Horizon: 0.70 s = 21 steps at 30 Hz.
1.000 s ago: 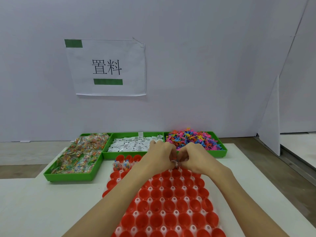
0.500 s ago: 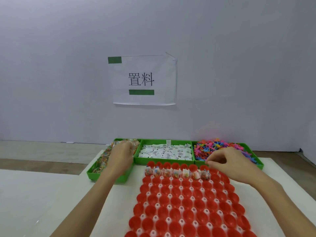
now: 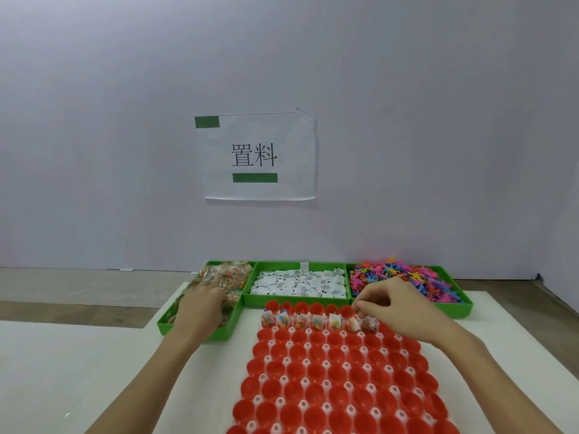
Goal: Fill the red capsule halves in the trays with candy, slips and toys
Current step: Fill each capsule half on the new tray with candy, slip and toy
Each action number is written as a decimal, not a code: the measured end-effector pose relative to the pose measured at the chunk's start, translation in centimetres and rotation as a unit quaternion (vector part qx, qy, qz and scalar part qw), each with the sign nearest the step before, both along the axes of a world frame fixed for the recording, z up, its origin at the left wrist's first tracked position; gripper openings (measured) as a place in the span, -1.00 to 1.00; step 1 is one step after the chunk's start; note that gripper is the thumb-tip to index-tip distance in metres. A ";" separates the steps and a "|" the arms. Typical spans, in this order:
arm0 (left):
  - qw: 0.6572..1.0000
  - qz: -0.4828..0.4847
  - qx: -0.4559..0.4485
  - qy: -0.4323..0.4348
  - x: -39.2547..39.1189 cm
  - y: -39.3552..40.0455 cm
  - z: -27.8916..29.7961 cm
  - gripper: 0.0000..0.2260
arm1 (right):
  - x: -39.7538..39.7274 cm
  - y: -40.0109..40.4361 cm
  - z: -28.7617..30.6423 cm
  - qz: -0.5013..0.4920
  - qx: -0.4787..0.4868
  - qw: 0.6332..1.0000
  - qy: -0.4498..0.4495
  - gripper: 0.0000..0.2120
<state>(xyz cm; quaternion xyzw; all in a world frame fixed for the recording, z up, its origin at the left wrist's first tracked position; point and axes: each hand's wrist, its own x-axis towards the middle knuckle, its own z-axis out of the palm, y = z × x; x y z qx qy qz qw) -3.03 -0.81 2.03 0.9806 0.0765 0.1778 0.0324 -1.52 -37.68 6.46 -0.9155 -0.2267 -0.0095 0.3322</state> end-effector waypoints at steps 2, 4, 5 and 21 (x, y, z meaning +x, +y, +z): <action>0.999 -0.009 -0.018 -0.032 0.0 0.1 -0.4 -0.79 | -0.1 -0.1 0.2 0.002 0.005 1.000 0.001 -0.86; 0.996 -0.012 -0.067 -0.062 0.0 0.2 -0.6 -0.80 | -0.1 -0.2 0.4 0.005 0.010 1.000 0.000 -0.86; 0.992 -0.012 -0.094 -0.085 -0.1 0.3 -0.6 -0.82 | -0.2 -0.3 0.4 0.005 0.012 1.000 0.000 -0.85; 0.851 -0.086 -0.482 -0.188 -6.4 -5.8 -1.2 -0.82 | 5.4 6.4 -1.4 -0.013 -0.064 0.996 -0.057 -0.81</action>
